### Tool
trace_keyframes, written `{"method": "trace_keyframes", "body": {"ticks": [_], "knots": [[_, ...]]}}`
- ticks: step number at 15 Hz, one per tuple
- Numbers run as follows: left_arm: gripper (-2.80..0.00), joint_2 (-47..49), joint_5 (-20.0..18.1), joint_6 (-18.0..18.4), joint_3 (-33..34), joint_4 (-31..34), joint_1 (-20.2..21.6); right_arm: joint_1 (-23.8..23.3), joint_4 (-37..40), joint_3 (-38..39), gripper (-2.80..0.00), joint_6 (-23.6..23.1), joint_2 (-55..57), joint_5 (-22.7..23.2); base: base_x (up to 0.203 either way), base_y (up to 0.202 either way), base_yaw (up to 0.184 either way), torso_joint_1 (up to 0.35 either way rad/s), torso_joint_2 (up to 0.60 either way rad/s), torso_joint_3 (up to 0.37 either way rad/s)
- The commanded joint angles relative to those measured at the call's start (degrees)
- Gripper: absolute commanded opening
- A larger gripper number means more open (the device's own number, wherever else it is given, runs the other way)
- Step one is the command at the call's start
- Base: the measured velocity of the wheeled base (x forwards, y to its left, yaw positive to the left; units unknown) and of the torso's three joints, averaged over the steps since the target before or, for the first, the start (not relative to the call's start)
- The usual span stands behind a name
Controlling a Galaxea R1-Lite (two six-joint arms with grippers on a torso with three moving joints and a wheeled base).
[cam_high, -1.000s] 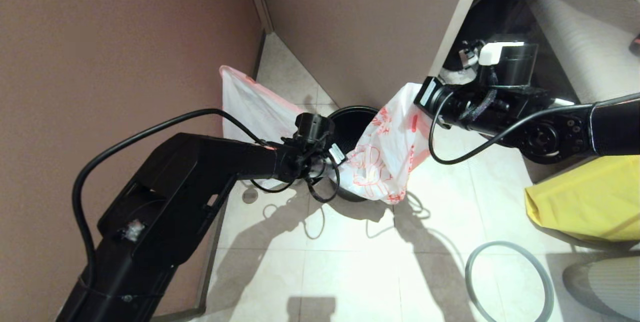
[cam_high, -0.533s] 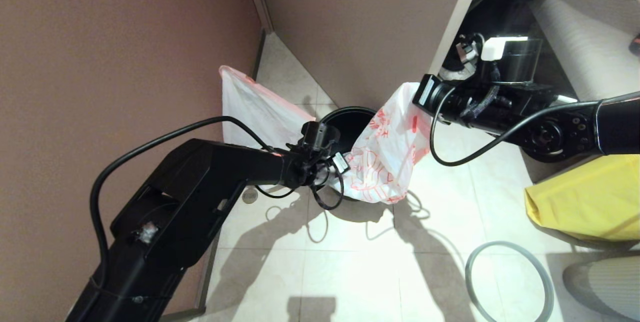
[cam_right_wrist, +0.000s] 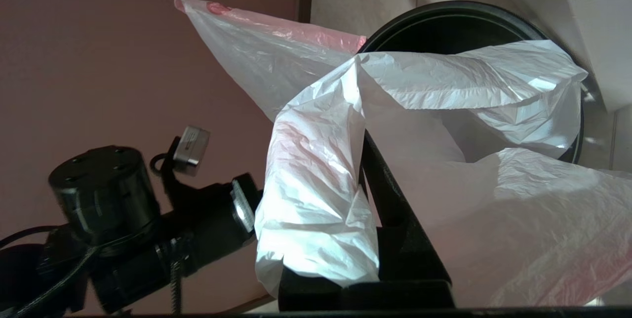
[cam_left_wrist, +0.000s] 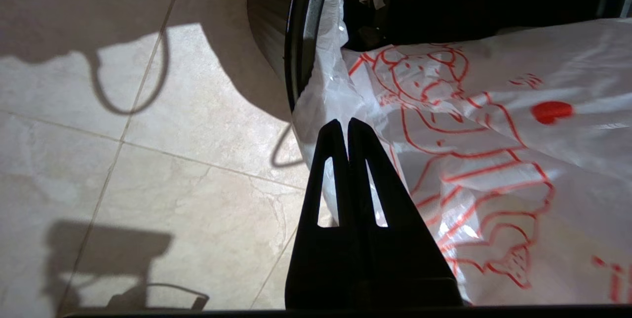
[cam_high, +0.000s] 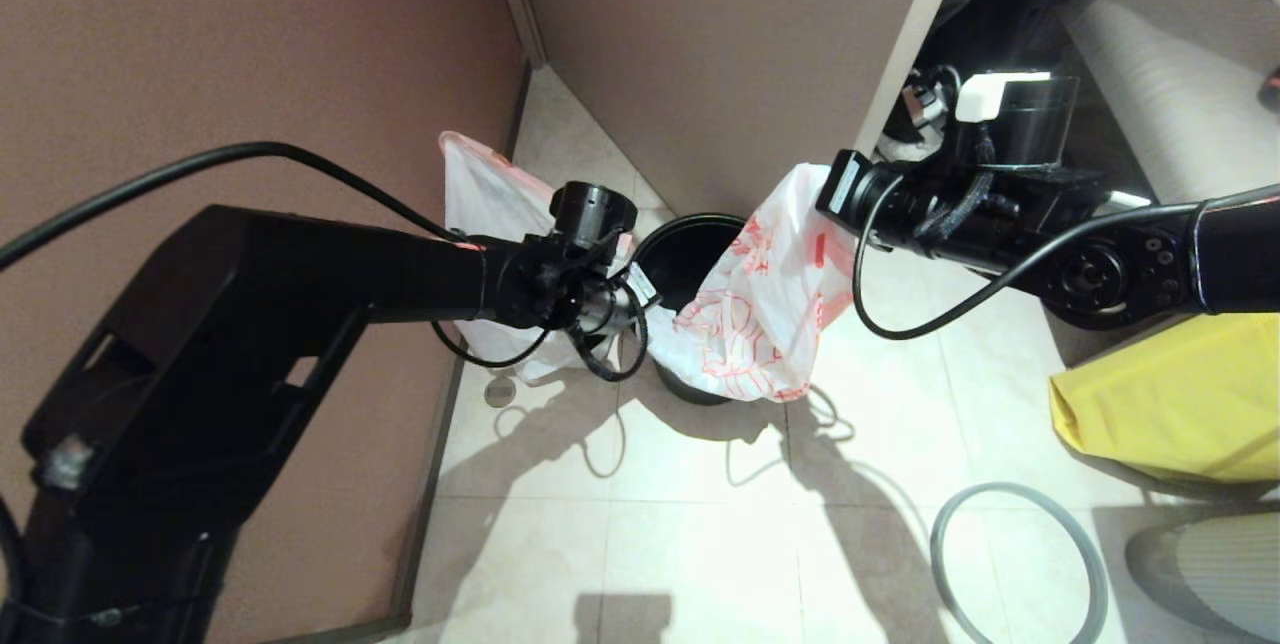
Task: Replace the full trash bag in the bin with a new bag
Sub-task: Put the new garbage bag on the trash can
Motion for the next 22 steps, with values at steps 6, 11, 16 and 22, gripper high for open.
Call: {"method": "trace_keyframes", "body": {"ticks": [6,11,16,22], "knots": [[-2.80,-1.9,0.5,-0.1,15.9,-8.5,5.8,0.4,-0.1,2.3,-2.80,-2.2,-1.3,0.0,0.000,0.000,0.000,0.000,0.00,0.000],[-2.80,-0.7,-1.5,6.0,26.5,-26.1,6.8,1.6,-0.1,3.8,-2.80,-5.6,-2.6,-0.4,0.000,0.000,0.000,0.000,0.00,0.000],[-2.80,8.4,-3.1,15.9,32.5,-43.4,4.9,1.9,-0.2,5.5,-2.80,-6.5,-3.6,-0.5,0.000,0.000,0.000,0.000,0.00,0.000],[-2.80,13.1,-3.0,23.1,33.9,-53.1,3.9,4.1,-16.8,10.7,-2.80,-9.1,-1.5,-5.7,0.000,0.000,0.000,0.000,0.00,0.000]]}}
